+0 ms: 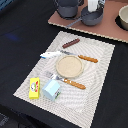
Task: Interact with the objects in diverse but meaningful ways.
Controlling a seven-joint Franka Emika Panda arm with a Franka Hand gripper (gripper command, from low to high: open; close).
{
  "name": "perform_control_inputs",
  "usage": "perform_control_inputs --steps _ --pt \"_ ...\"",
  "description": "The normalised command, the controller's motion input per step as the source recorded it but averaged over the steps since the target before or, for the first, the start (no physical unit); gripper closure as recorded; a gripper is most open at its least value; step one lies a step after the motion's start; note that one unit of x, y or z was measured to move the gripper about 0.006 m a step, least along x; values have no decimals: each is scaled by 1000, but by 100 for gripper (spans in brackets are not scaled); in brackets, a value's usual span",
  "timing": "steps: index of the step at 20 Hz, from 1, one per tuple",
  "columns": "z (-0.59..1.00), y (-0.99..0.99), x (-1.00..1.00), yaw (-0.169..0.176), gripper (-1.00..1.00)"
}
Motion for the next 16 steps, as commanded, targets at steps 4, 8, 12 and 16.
perform_control_inputs --steps 4,8,12,16 --pt "149 871 311 0 100" --pt "190 883 284 0 100" --pt "85 595 431 -6 100" --pt "-33 41 724 -50 100"
